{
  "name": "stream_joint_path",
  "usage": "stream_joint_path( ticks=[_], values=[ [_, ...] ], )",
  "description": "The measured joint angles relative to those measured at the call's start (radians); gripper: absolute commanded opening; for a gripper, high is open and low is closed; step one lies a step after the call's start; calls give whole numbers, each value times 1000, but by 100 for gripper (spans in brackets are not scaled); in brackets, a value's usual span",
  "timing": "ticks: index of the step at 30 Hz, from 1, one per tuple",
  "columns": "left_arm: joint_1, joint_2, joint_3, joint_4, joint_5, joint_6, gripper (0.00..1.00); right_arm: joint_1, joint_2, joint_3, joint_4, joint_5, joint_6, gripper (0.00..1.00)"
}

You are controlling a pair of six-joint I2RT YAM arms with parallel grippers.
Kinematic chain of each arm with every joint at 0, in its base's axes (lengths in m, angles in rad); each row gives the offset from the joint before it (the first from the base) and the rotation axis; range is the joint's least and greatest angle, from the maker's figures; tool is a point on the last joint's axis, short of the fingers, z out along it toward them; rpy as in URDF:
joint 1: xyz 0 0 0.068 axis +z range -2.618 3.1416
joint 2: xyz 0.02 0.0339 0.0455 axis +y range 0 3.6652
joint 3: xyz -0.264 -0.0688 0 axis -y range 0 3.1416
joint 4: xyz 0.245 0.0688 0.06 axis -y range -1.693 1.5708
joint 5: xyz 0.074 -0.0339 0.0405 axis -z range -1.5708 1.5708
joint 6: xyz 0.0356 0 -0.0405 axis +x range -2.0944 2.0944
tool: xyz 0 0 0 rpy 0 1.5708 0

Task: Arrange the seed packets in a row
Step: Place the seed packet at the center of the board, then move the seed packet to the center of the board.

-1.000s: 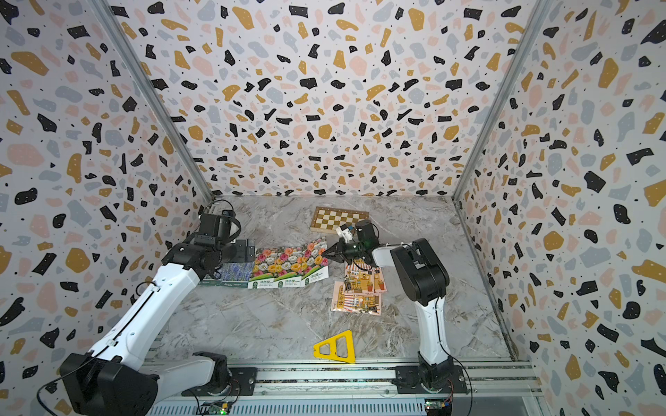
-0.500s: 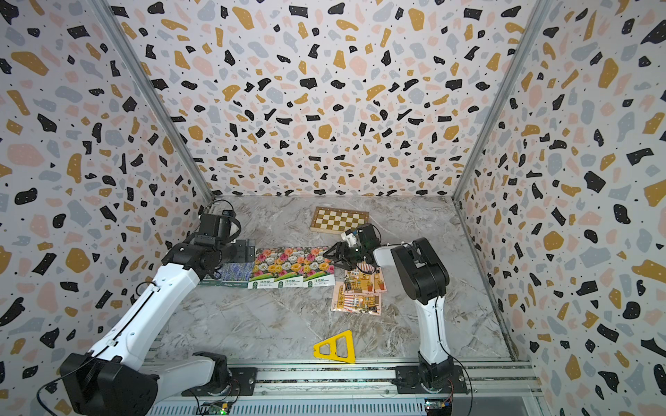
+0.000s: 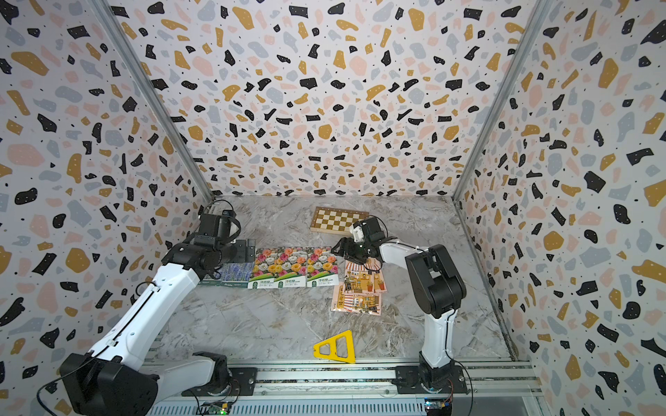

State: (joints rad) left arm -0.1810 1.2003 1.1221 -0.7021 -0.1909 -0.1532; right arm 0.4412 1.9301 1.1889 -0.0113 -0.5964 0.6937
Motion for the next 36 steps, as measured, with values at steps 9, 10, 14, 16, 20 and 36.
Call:
stream_joint_path(
  ticks=[9,10,14,16,20,36],
  values=[
    [2,0,0,0,12,0,99,56,1,0,-105,94,-61,69],
    [2,0,0,0,15,0,99,58,1,0,-111,95,-65,70],
    [2,0,0,0,23,0,99,57,1,-3,-136,113,-78,70],
    [3,1,0,0,29,-1,99,55,0,-9,-144,119,-87,70],
    [3,5,0,0,49,-7,99,43,-30,-48,-143,134,-105,70],
    [2,111,1,21,354,-119,96,-216,-345,-380,-243,197,-232,69]
  ],
)
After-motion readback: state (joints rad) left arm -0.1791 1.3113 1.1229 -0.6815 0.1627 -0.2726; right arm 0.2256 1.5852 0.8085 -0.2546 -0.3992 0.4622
